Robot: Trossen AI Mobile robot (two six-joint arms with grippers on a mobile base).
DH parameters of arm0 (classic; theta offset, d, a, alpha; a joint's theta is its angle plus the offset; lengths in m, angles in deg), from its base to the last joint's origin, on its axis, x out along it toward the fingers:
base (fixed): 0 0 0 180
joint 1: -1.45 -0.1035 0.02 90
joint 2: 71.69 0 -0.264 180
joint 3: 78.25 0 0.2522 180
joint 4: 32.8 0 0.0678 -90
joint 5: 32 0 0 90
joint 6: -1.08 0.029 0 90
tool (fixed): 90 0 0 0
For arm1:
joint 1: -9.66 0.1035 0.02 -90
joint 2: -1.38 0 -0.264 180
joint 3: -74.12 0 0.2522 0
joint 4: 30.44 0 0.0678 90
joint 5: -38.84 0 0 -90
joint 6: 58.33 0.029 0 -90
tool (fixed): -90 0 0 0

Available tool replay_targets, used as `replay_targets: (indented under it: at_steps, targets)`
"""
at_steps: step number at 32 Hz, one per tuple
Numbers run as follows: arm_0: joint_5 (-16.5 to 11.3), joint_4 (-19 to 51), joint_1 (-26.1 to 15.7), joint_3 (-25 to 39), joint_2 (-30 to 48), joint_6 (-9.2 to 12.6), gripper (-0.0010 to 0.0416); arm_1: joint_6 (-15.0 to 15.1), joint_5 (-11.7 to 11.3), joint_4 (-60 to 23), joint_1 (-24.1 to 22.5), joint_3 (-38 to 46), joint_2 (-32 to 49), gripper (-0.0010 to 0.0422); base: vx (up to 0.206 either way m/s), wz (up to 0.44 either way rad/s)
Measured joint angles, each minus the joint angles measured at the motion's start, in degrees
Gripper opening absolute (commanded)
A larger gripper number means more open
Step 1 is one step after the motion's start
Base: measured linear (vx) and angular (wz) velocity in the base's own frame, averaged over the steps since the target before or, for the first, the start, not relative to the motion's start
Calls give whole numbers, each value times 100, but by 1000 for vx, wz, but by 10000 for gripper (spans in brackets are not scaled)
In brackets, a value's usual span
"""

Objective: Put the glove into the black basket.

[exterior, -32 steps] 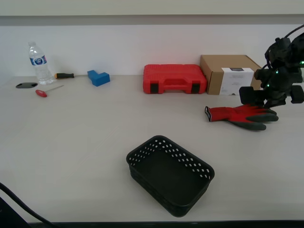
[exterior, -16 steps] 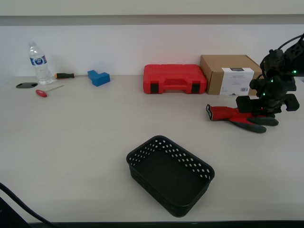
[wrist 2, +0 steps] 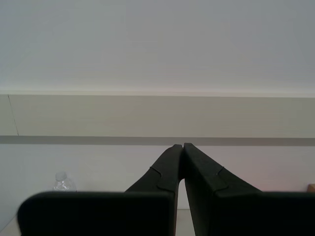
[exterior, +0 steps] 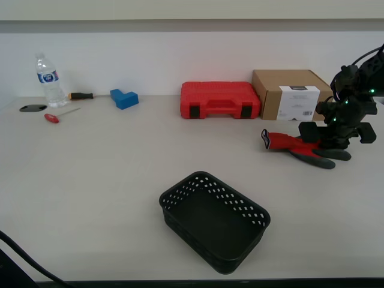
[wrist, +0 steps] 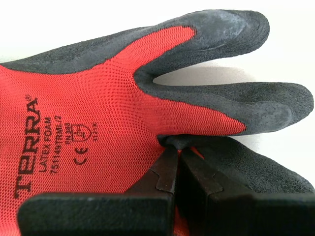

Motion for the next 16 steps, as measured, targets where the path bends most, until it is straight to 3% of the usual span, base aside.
replay_targets:
  at_steps: [11, 16]
  targets:
    - [-302, 275, -22, -28, -977, -2, -2, 0, 0, 0, 0, 0, 0, 0, 0, 0]
    - [-297, 573, -26, -48, -1537, 0, -2, 0, -17, -7, 0, 0, 0, 0, 0, 0]
